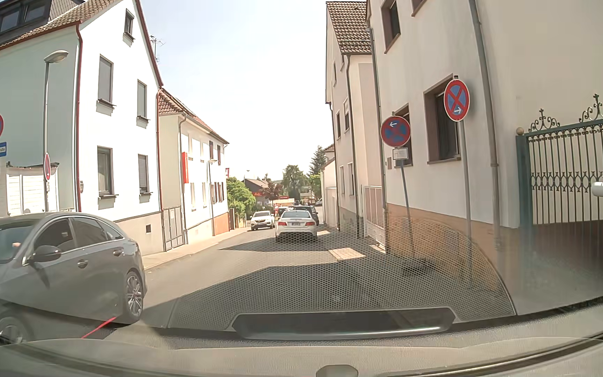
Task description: Follow the waypoints while adhering to traffic rules and regulations
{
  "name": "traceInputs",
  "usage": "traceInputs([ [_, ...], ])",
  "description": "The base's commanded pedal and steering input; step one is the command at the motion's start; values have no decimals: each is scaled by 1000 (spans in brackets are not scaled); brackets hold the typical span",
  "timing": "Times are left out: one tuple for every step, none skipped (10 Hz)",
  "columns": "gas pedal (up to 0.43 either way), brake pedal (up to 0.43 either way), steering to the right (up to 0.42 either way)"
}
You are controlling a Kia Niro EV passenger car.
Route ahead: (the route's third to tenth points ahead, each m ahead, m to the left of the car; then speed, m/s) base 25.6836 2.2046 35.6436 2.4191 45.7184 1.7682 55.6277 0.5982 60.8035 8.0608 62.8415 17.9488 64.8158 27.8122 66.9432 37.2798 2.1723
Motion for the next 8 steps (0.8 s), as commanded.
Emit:
traceInputs([
  [0,250,7],
  [0,250,6],
  [0,256,6],
  [0,256,7],
  [0,256,7],
  [0,256,7],
  [0,262,6],
  [0,268,6],
])
